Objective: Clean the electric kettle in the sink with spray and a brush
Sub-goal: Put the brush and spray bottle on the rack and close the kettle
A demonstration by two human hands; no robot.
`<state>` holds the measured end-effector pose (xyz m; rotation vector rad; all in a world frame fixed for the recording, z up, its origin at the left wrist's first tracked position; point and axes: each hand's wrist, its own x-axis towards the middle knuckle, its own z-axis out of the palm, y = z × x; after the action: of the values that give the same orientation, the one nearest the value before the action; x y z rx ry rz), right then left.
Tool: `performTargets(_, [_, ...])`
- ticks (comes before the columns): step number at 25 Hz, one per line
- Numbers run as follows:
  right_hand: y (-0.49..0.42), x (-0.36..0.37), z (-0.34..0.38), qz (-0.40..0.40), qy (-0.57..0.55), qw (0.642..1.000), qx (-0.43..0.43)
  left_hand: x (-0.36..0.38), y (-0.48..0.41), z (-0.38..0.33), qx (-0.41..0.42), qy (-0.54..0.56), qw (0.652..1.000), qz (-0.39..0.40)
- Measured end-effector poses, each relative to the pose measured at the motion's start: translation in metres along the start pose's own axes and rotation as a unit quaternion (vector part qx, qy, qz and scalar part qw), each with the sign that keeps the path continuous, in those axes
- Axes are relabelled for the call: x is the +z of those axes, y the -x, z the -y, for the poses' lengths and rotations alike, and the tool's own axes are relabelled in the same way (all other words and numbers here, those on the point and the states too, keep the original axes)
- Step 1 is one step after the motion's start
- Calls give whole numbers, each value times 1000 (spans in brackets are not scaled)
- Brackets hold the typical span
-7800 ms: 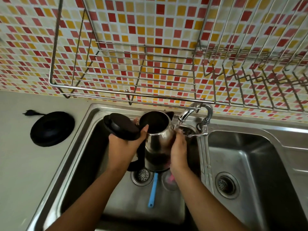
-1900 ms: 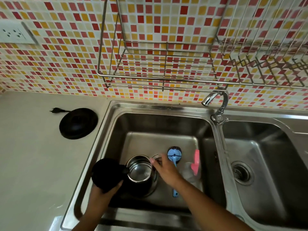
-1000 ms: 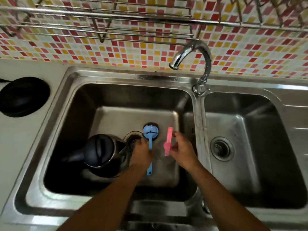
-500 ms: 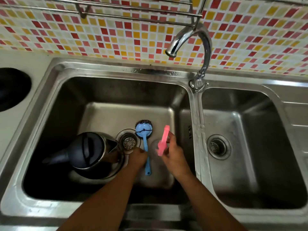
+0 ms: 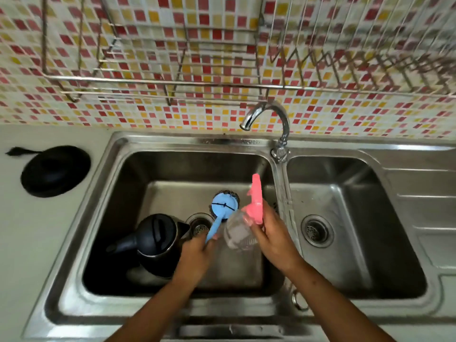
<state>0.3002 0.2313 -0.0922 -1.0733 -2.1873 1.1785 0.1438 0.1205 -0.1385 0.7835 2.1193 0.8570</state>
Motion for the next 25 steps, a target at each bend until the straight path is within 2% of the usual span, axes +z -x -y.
performTargets(2, [1, -29, 54, -33, 10, 997, -74, -50, 45, -34, 112, -27, 992, -55])
performTargets(5, [-2, -73, 138, -112, 42, 972, -201, -126, 104, -88, 225, -69, 968, -91])
performTargets(8, [-13, -115, 217, -164, 15, 937, -308, -188, 149, -135, 280, -76, 951, -109])
performTargets(12, [-54, -157, 298, -223, -15, 901, -372, -235, 145, -202, 312, -39, 938, -147])
performTargets(16, [-118, -163, 320, -263, 55, 896, -353, -247, 77, -263, 247, 35, 958, -139])
performTargets(21, [-172, -146, 300, -210, 148, 937, -236, -235, 4, -298, 184, -50, 970, -154])
performTargets(25, [-190, -125, 288, -180, 92, 963, -178, -225, -20, -290, 126, -100, 975, -156])
